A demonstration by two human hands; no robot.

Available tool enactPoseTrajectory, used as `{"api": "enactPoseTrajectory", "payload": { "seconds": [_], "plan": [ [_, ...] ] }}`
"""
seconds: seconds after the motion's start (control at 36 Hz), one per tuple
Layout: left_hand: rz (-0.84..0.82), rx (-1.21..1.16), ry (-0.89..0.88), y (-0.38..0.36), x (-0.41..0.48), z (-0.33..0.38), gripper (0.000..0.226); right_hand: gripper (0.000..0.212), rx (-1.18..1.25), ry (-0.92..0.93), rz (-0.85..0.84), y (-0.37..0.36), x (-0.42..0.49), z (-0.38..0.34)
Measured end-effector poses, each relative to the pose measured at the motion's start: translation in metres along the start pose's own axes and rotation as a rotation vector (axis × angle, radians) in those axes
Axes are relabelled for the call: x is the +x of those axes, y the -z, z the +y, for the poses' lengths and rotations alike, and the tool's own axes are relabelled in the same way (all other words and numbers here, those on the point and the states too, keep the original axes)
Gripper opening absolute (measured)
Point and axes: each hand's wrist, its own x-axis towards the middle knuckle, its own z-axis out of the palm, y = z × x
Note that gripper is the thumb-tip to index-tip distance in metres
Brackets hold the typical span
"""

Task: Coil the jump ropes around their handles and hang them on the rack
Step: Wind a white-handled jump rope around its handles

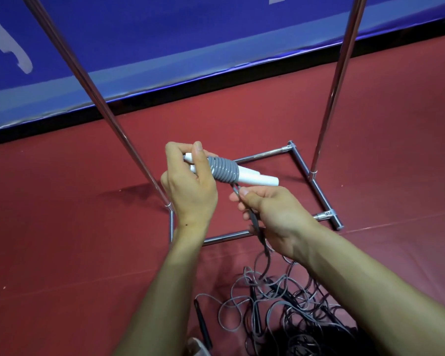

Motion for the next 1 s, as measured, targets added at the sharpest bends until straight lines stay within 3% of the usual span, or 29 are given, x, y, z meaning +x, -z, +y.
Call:
{"api": "enactPoseTrajectory", "payload": {
  "seconds": [0.11, 0.19, 0.42, 0.53, 0.67, 0.81, 1.0],
  "plan": [
    [-0.038, 0.037, -0.034, 0.002, -0.002, -0.006, 0.017, 0.024, 0.023, 0.022, 0.011, 0.001, -0.004, -0.005],
    [-0.065, 0.047, -0.071, 0.003, -0.004, -0.008, 0.020, 0.028, -0.099, 0.063, 0.062, 0.003, -0.003, -0.006],
    [-0.099, 0.060, -0.109, 0.004, -0.007, -0.009, 0.024, 0.026, -0.782, 0.288, 0.193, 0.015, -0.010, -0.005],
    [-0.117, 0.062, -0.099, 0.006, -0.006, -0.009, 0.023, 0.012, -0.995, 0.469, 0.231, 0.016, -0.014, -0.006],
    [-0.125, 0.052, -0.085, 0.009, -0.004, -0.007, 0.020, 0.023, -1.246, 0.559, 0.212, 0.018, -0.014, -0.010],
    [-0.175, 0.046, -0.098, 0.011, -0.006, -0.011, 0.021, 0.027, -1.370, 0.653, 0.156, 0.028, -0.011, -0.018],
    [-0.264, -0.005, -0.171, 0.019, 0.003, -0.004, 0.022, 0.021, -1.220, 0.859, 0.086, 0.040, -0.007, -0.027]
  ]
}}
